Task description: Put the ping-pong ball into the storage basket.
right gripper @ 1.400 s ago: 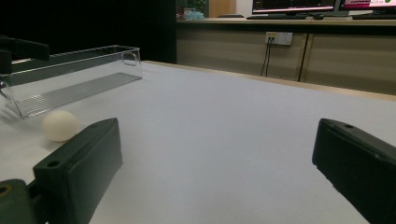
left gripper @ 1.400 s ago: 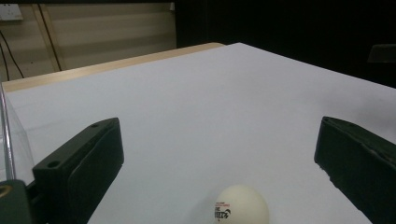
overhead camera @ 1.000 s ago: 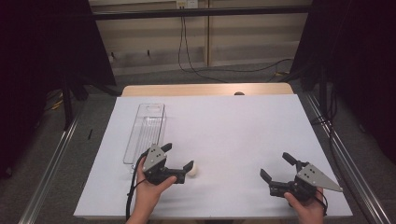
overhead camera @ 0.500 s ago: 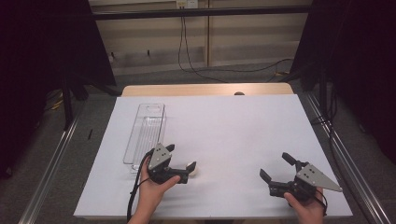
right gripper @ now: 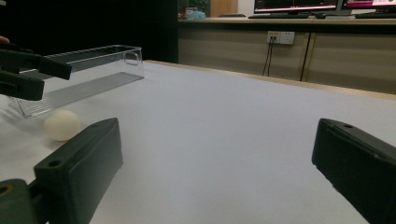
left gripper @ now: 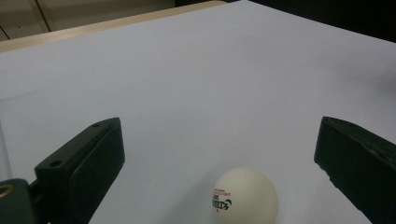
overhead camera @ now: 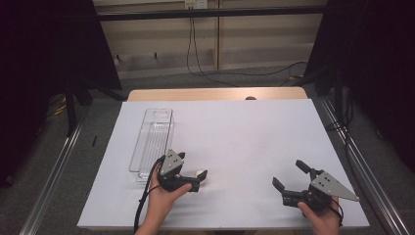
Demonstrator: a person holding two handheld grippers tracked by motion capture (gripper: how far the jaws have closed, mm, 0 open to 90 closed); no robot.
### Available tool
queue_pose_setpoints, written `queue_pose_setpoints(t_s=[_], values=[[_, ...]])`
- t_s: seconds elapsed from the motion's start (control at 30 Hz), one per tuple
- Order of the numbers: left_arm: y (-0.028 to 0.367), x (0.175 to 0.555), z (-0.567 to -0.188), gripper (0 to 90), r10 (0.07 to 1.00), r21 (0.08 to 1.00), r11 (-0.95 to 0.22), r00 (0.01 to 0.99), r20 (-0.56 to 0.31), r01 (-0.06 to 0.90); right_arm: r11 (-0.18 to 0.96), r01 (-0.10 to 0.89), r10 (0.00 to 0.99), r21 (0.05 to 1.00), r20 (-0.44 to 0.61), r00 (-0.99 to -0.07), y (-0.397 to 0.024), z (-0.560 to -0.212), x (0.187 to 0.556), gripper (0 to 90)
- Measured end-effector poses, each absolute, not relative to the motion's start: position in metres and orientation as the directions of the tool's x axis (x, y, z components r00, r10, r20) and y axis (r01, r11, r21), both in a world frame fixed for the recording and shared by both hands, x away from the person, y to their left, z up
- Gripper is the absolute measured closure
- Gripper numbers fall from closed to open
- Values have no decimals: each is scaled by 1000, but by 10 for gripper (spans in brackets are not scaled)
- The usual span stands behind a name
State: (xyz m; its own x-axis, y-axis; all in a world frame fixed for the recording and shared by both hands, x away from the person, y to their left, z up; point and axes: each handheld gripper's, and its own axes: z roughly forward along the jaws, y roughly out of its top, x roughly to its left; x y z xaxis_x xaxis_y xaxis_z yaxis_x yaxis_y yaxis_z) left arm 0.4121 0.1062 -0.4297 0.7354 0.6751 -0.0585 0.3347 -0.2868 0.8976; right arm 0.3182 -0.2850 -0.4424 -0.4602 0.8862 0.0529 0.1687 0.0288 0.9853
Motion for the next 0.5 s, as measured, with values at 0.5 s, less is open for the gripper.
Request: queue_pose_setpoints(t_s=[0.5], values=[[103, 415, -434, 20, 668, 868, -335, 742, -55, 367, 27, 167, 887, 986, 54, -459, -284, -442, 318, 14]])
